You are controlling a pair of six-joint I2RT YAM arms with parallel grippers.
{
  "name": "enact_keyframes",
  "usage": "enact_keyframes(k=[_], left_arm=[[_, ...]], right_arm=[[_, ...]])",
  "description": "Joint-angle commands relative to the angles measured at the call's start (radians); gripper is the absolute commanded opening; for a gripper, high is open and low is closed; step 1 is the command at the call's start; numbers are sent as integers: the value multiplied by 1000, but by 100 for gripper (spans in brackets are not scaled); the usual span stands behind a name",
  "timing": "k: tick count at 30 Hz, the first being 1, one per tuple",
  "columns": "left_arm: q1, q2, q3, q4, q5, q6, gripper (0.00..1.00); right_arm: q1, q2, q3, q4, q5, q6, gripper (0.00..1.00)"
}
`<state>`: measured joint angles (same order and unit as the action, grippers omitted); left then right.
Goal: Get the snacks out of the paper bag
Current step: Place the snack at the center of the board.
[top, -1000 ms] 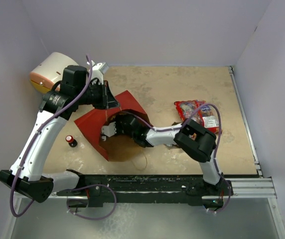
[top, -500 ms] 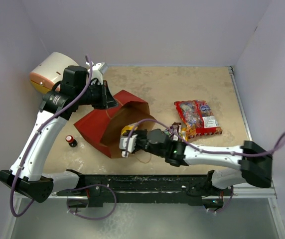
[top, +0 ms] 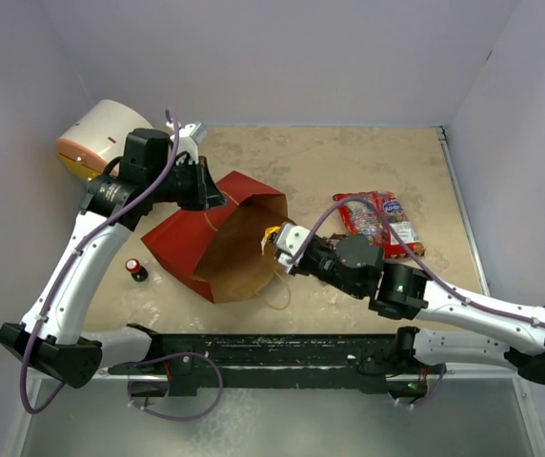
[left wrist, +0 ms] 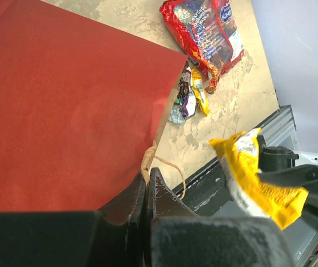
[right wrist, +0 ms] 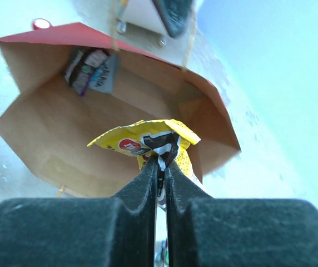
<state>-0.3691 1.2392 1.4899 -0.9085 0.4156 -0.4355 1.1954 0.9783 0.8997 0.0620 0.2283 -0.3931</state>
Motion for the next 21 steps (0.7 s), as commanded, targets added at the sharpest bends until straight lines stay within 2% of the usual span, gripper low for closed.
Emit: enact_keyframes(k=[1, 3, 4, 5, 7, 11, 13, 17, 21], left_arm=[[-1, -13, 9, 51, 11, -14, 0], [-2, -5, 14, 55, 16, -15, 0], [-2, 0, 16, 57, 19, -15, 0], [-1, 6, 18, 58, 24, -17, 0], [-1, 13, 18, 63, 35, -21, 0], [-1, 19, 14, 65, 47, -29, 0], [-1, 19, 9, 65, 48, -30, 0], [-1, 20, 6, 67, 52, -32, 0], [-1, 20, 8, 69, 52, -31, 0]], right_arm=[[-12, -39, 72, -210, 244, 220, 4], [-15, -52, 50, -237, 411, 379, 1], [-19, -55, 44, -263, 542, 471, 0], [-29, -54, 44, -315, 601, 572, 0], [-69, -41, 62, -428, 614, 709, 0], [-207, 31, 120, -676, 542, 1023, 0], [-289, 73, 145, -764, 454, 1104, 0], [-399, 157, 163, -805, 258, 1135, 0], [-485, 227, 175, -785, 144, 1131, 3]])
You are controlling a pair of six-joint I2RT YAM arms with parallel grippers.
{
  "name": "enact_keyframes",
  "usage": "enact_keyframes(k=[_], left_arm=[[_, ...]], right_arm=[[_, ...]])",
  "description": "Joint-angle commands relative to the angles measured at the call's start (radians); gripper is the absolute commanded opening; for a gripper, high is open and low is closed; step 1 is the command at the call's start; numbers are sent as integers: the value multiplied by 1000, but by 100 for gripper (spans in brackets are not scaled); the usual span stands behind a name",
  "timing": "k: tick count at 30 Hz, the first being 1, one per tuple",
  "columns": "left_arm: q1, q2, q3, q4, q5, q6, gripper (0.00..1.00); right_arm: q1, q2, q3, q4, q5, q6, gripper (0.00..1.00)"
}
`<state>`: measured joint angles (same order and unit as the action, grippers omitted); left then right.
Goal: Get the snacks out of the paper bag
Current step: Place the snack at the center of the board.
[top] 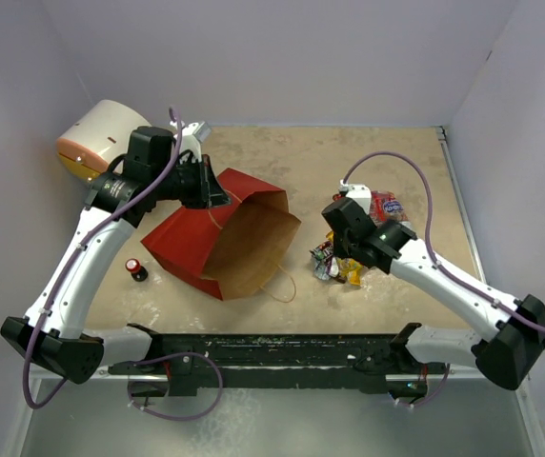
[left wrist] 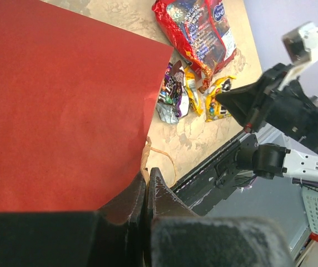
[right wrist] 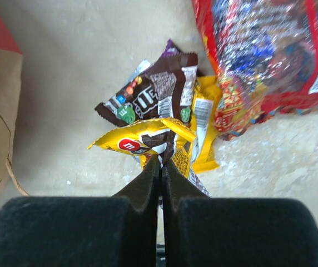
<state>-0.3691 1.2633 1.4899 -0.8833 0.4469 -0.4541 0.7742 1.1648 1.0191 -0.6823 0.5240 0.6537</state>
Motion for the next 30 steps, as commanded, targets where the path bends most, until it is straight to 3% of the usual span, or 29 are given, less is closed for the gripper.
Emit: enact_keyframes(k=[1, 6, 13, 19, 24, 30], left_arm=[[-1, -6, 7, 43, 19, -11, 0], [-1, -14, 6, 45, 18, -6, 0], [-4, -54, -24, 93, 83, 50, 0], [-9, -153, -108, 81, 114, 152, 0], [-9, -217, -152, 0, 75, 189, 0], [-9, -260, -189, -40, 28, 164, 0]], right_arm=[[-87, 51, 53, -29, -166, 82, 3], [-230, 105, 12, 87, -266, 75, 3], [-288, 188, -20, 157, -293, 83, 10], [-296, 217, -43, 117, -246, 47, 30], [-296, 193, -22, 76, -200, -31, 52], [-293, 118, 18, 191, -320, -256, 68]])
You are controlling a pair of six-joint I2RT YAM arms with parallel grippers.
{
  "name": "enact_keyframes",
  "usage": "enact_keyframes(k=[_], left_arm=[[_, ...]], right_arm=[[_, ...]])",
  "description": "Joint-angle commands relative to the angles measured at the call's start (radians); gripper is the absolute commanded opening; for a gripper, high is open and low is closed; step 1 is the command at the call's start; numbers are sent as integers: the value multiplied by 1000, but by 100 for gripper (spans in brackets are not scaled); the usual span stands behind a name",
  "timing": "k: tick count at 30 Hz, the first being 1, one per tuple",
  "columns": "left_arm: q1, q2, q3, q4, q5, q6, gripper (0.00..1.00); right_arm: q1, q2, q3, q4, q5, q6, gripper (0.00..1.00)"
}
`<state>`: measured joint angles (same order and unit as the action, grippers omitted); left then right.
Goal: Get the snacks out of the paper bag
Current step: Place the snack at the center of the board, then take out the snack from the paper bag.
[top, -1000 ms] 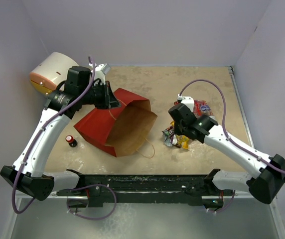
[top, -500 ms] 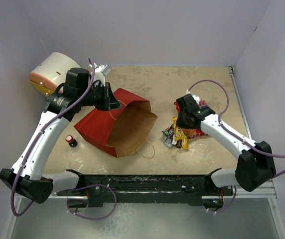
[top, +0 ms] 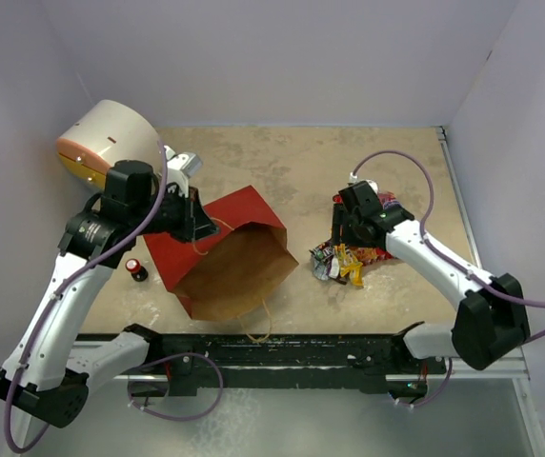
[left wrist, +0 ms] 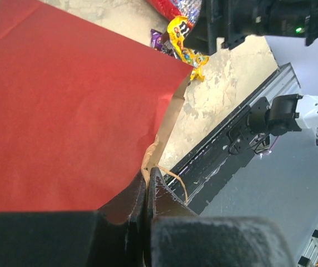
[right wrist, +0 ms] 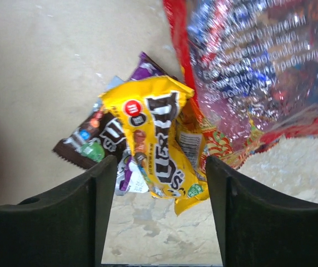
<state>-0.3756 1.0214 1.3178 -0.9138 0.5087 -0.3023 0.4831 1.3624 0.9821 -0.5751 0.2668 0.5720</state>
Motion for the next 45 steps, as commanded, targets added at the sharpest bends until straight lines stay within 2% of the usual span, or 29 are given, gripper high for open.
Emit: enact_keyframes(k=[1, 6, 11, 15, 17, 20, 23, 26, 31, 34, 41, 45], left_arm=[[-3, -14, -15, -8, -38, 7, 0], [-2, -3, -1, 10, -62, -27, 0], [-3, -17, -4, 21, -79, -45, 0], [-2, -37, -1, 11, -103, -47, 0], [-2, -50, -2, 14, -120, -57, 0], [-2, -57, -8, 25, -136, -80, 0], [-3, -42, 1, 28, -131, -96, 0], [-3, -38, 14, 23, -145, -104, 0], [-3, -83, -18, 33, -188, -106, 0], [-2, -111, -49, 45, -194, -104, 0], [-2, -175, -94, 81, -221, -85, 0], [-3, -177, -116, 110, -183, -83, 0]], right_arm=[[3, -102, 52, 107, -90, -202, 69], [49, -264, -3, 265, -217, -364, 74], [232, -436, -118, 490, -413, -723, 75], [357, -475, -197, 686, -595, -883, 74], [412, -453, -237, 821, -620, -901, 73], [510, -349, -256, 1001, -624, -931, 71], [618, -197, -228, 1097, -571, -1024, 70], [674, -39, -183, 1207, -530, -1078, 69], [691, 198, -136, 1440, -465, -1057, 64], [696, 308, -105, 1534, -449, -1037, 58], [702, 501, -77, 1747, -416, -1021, 46], [712, 602, -48, 1840, -396, -1036, 43]])
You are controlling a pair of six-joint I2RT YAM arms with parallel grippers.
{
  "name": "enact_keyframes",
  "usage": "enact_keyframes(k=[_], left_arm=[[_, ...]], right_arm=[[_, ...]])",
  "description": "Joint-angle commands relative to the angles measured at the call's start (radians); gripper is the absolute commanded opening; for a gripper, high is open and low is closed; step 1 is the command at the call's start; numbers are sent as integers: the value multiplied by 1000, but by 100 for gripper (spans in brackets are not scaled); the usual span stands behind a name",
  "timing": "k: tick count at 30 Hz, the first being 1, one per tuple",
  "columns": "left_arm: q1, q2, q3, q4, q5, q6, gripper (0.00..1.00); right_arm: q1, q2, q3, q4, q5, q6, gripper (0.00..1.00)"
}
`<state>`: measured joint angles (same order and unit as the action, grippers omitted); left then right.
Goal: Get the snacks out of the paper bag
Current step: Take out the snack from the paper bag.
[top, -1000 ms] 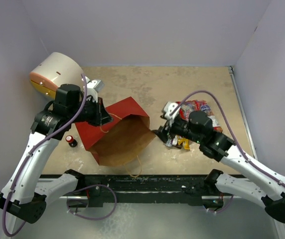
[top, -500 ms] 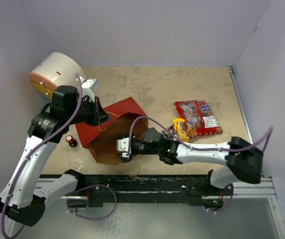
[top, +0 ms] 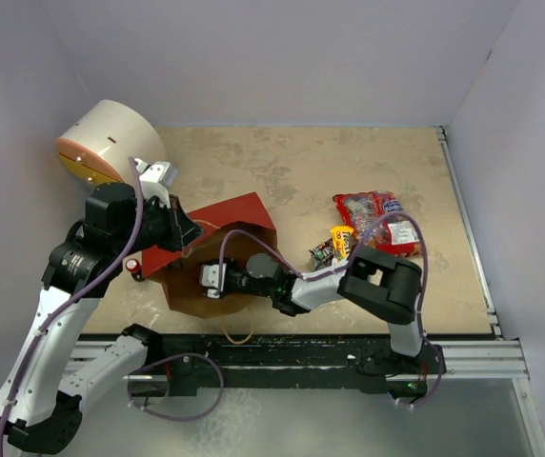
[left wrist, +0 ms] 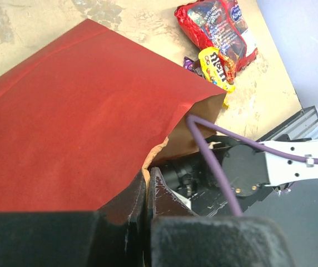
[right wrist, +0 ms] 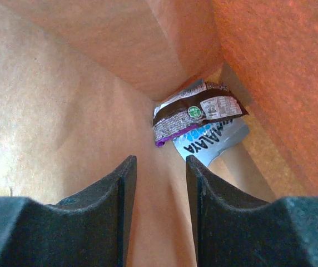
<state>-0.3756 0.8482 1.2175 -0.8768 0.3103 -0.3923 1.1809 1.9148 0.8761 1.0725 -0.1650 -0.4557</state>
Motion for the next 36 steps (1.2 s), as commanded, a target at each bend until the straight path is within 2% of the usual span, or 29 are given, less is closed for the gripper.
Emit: enact_keyframes(k=[1, 8, 12, 16, 20, 24, 28, 32, 36], left_arm=[[-2, -2, -17, 80, 27, 7, 0], [-2, 26, 15, 72, 41, 44, 0], [-3, 33, 16, 85, 53, 50, 0], [-3, 58, 18, 117, 75, 43, 0], [-2, 104, 54, 152, 112, 35, 0], [-2, 127, 88, 181, 157, 31, 0], [-3, 149, 116, 195, 214, 43, 0], [-3, 135, 109, 184, 212, 55, 0], [-3, 107, 76, 183, 198, 48, 0]], right_arm=[[18, 66, 73, 194, 41, -18, 43], [31, 177, 240, 147, 233, -65, 47], [31, 246, 321, 102, 229, -54, 51], [32, 307, 380, 118, 234, 52, 55], [30, 337, 385, 114, 243, 143, 58], [27, 338, 360, 122, 264, 141, 61], [13, 302, 297, 131, 236, 39, 65], [-5, 247, 223, 107, 254, -122, 71], [-30, 164, 122, 48, 219, -228, 71]])
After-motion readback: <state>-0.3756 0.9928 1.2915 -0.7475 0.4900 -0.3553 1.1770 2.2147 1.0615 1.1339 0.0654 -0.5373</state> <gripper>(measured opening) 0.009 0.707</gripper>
